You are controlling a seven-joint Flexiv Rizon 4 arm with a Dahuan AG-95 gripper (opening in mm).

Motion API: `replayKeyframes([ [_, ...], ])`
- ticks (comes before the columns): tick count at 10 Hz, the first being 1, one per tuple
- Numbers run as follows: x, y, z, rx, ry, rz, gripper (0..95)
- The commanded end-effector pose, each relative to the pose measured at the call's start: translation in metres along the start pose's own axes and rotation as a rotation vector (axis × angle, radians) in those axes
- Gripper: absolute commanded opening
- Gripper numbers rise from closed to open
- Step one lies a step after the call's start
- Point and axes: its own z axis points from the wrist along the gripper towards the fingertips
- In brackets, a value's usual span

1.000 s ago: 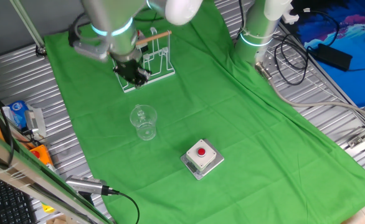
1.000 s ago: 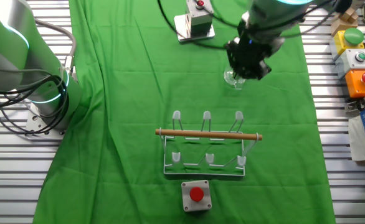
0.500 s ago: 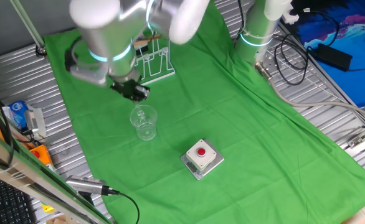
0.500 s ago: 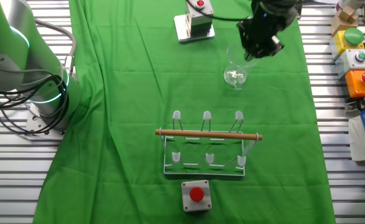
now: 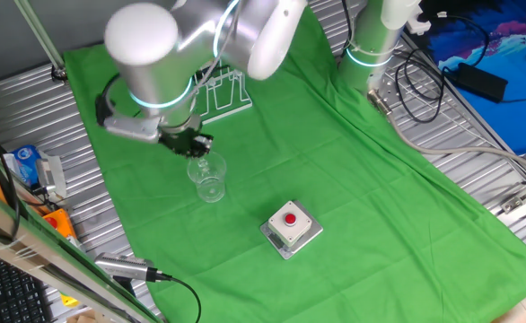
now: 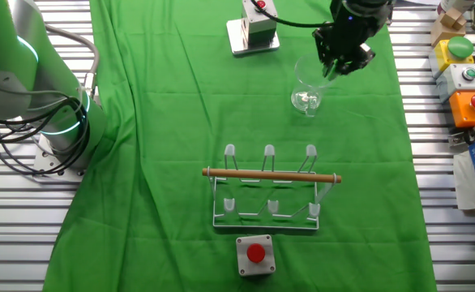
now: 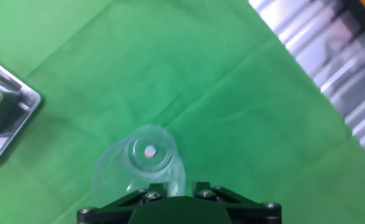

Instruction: Put the cup on the cup rack

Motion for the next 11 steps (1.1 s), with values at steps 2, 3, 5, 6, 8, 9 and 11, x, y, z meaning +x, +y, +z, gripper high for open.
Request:
replayKeyframes([
  [2, -0.013, -0.003, 0.006, 0.001, -0.002, -0.047, 38.0],
  [3, -0.016, -0.001, 0.007, 0.001, -0.002, -0.062, 38.0],
  [5, -0.02, 0.003, 0.01, -0.002, 0.0, -0.101, 38.0],
  [6, -0.022, 0.005, 0.012, -0.002, 0.0, -0.105, 38.0],
  [8, -0.024, 0.007, 0.014, 0.0, -0.003, -0.12, 38.0],
  [9, -0.025, 0.01, 0.017, 0.002, -0.007, -0.127, 38.0],
  [11, -0.024, 0.013, 0.022, 0.004, -0.011, -0.138, 38.0],
])
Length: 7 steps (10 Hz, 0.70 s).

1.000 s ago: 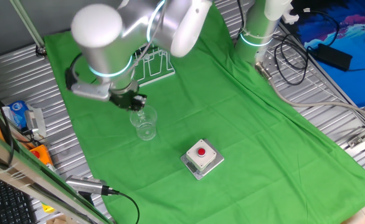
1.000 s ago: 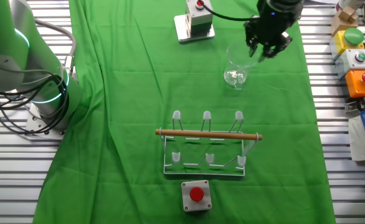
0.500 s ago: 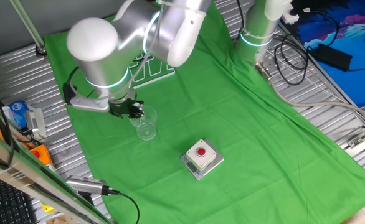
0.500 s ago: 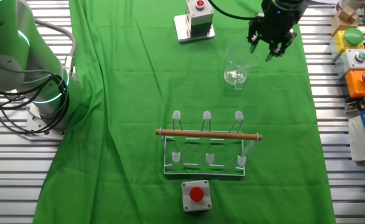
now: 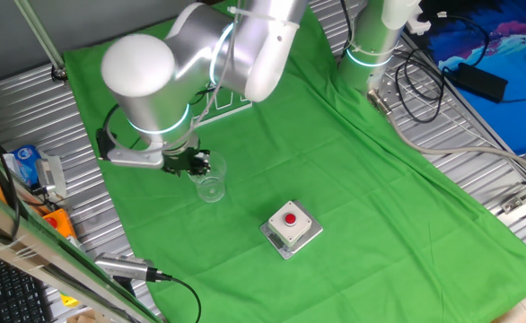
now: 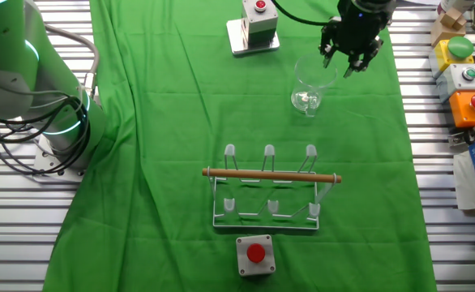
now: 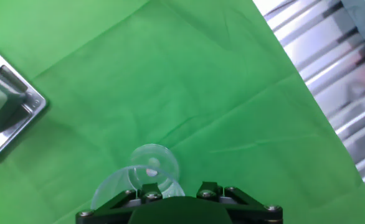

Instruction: Put the cup on the cup rack

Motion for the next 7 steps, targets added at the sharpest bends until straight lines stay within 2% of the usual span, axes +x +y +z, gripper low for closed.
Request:
replayKeyframes([
  [1, 0.003, 0.004, 0.004, 0.004, -0.01, -0.005, 38.0],
  [2, 0.005, 0.006, 0.007, 0.014, -0.018, -0.008, 19.0],
  [3, 0.006, 0.007, 0.009, 0.022, -0.023, -0.011, 19.0],
  [4, 0.008, 0.009, 0.01, 0.026, -0.025, -0.01, 0.0],
  [7, 0.017, 0.018, 0.009, 0.043, -0.019, 0.001, 0.0],
])
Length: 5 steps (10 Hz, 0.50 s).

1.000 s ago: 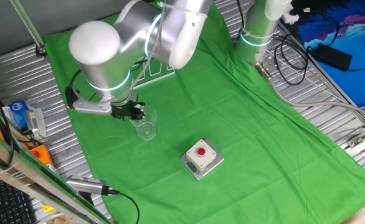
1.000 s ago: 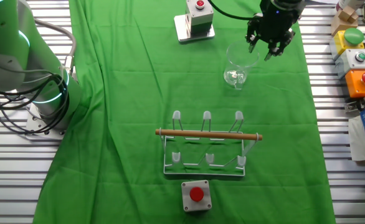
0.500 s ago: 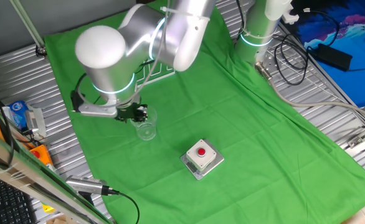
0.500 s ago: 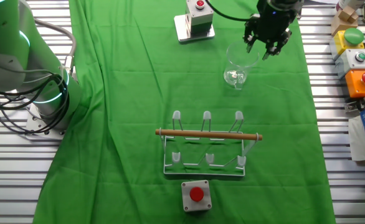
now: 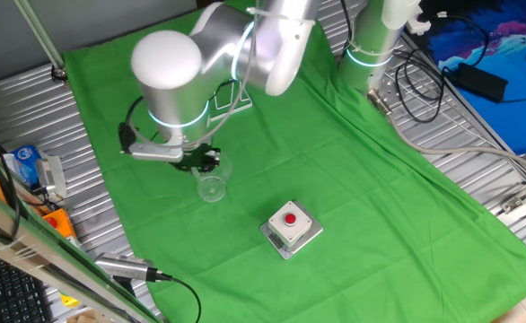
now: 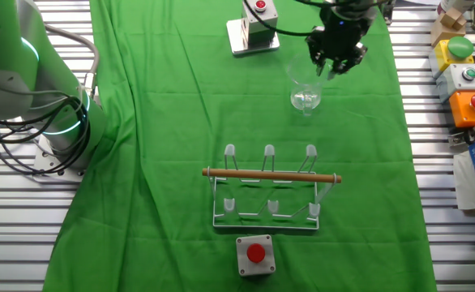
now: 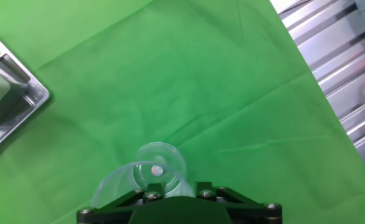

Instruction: Put the cup on the cup rack

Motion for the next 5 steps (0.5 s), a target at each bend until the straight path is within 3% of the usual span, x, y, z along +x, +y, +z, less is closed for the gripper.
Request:
replayKeyframes([
  [1, 0.008, 0.008, -0.002, 0.001, 0.004, 0.005, 0.0],
  [2, 0.012, 0.012, -0.004, -0.006, 0.006, 0.012, 0.0],
  [4, 0.019, 0.023, -0.003, 0.039, -0.002, 0.004, 0.0],
  [5, 0.021, 0.025, -0.001, 0.043, -0.004, -0.002, 0.0],
])
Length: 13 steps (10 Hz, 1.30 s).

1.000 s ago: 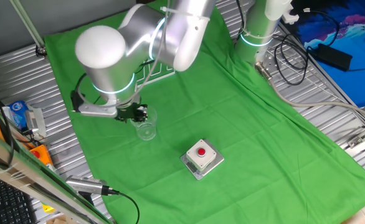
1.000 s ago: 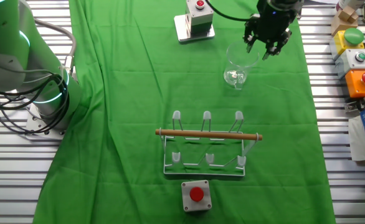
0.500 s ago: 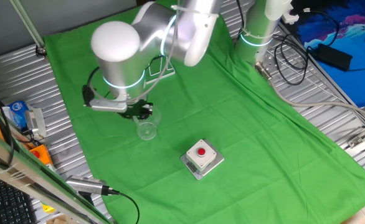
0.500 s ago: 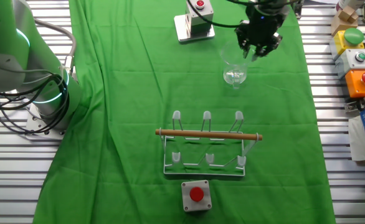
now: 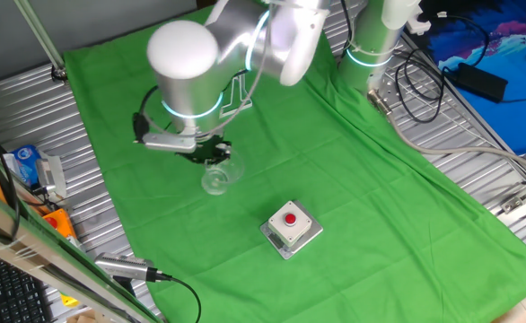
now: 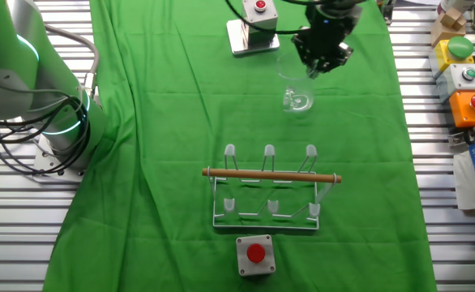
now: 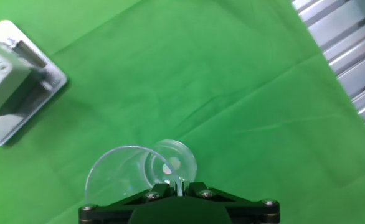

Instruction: Put the cup on the cup rack

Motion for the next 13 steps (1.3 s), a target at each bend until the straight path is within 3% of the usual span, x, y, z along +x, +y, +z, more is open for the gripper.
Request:
replayKeyframes([
  [1, 0.001, 0.0, -0.001, 0.041, 0.0, -0.027, 0.0],
  [3, -0.005, -0.007, -0.012, 0.057, 0.017, -0.057, 0.0],
  [5, -0.007, -0.016, -0.017, 0.095, 0.026, -0.102, 0.0],
  [9, -0.008, -0.036, -0.025, 0.189, 0.015, -0.158, 0.0],
  [13, -0.008, -0.044, -0.017, 0.183, 0.007, -0.155, 0.0],
])
